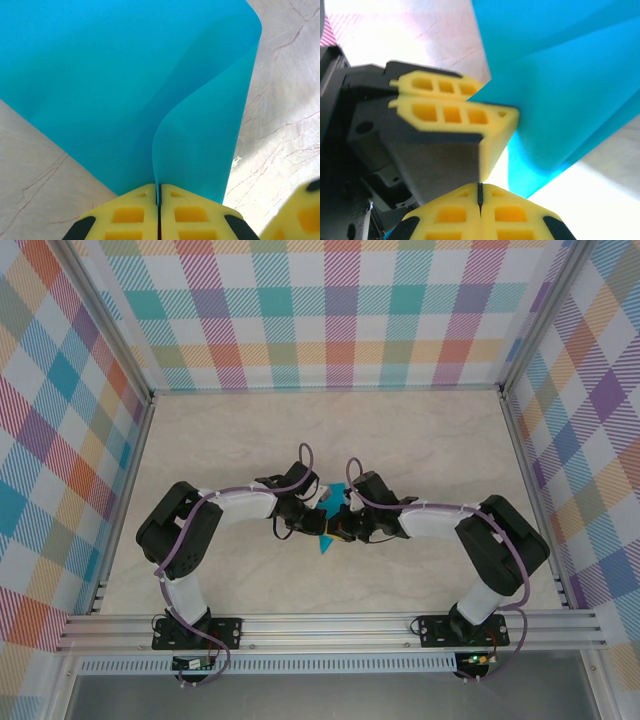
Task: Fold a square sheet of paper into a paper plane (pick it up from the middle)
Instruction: Third fold the triangle at the center of the table.
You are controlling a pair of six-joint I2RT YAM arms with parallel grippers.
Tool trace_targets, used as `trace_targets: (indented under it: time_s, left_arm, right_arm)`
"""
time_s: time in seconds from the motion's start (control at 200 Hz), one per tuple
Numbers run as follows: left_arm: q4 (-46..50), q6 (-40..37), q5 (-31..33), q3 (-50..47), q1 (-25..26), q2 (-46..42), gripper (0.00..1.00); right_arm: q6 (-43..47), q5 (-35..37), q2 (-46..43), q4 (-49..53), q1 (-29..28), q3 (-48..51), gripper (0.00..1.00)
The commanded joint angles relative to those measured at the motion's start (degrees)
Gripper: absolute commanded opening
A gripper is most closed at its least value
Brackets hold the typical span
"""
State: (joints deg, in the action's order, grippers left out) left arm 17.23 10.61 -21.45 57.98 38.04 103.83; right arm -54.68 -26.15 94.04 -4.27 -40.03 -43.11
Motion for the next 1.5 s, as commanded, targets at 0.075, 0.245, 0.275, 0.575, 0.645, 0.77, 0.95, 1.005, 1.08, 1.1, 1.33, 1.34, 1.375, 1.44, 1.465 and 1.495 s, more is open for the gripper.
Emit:
trace_targets:
  time_s: [0.075,0.245,0.275,0.575,0.645,0.77,0.95,1.005,1.08,1.1,1.33,1.34,1.375,1.44,1.465,1.495]
  left_arm:
    - [2.34,-0.95,0.14,-0.99,0.01,2.69,0.07]
    - [2.68,-1.2,0.0,-0.74,0.01,2.87,0.07]
    - [2.63,-1.21,-0.11,-0.64,0.01,2.87,0.07]
    - [3.67,-1.91,-0.56,0.76,0.01,3.39,0.07]
    - [3.84,-2.08,-0.57,0.91,0.01,3.4,0.08]
    - [4.5,-2.51,-0.65,1.59,0.01,4.0,0.08]
    - [4.78,-2.7,-0.3,1.56,0.01,4.31,0.08]
    - [4.82,-2.7,-0.13,1.48,0.01,4.3,0.08]
    - [5.2,-2.88,-0.04,1.53,0.01,4.45,0.08]
    - [5.18,-2.88,0.0,1.58,-0.03,4.45,0.08]
    - [5.53,-3.12,0.01,2.3,0.01,4.62,0.08]
    - [5.53,-3.13,-0.04,2.31,0.01,4.63,0.08]
    - [5.65,-3.14,-0.12,2.5,0.01,4.7,0.08]
    - [5.71,-3.14,-0.21,2.63,-0.02,4.88,0.08]
    - [5.8,-3.14,-0.28,2.68,0.01,4.97,0.08]
    - [5.8,-3.14,-0.31,2.8,-0.03,5.04,0.08]
  right_arm:
    - [1.42,-2.53,3.41,-1.8,1.37,-0.61,0.0]
    - [1.94,-3.6,5.32,-2.14,1.59,-2.29,0.0]
    - [2.17,-3.67,5.58,-1.66,1.6,-2.54,0.0]
    - [3.31,-0.55,6.18,0.71,1.99,-0.66,0.0]
    - [3.0,0.07,6.02,0.37,2.05,0.12,0.0]
    - [2.95,1.11,7.08,0.78,2.15,0.63,0.0]
    - [1.5,-0.09,7.61,-1.81,2.5,2.27,0.0]
    - [1.76,-1.01,6.33,-1.31,2.64,1.52,0.0]
    - [2.11,-0.32,2.81,0.27,3.1,0.9,0.0]
    - [2.18,-0.44,2.0,0.56,3.43,0.71,0.0]
    - [4.79,-2.73,0.75,1.29,7.66,-1.06,0.01]
    - [4.92,-2.95,1.02,1.29,7.79,-1.24,0.01]
    - [5.1,-3.75,1.87,1.09,8.11,-1.78,0.01]
    - [5.37,-4.17,3.21,0.98,8.45,-2.58,0.0]
    - [5.4,-4.32,3.67,0.72,8.55,-2.8,0.0]
    - [5.49,-4.78,4.16,0.23,8.64,-3.06,0.0]
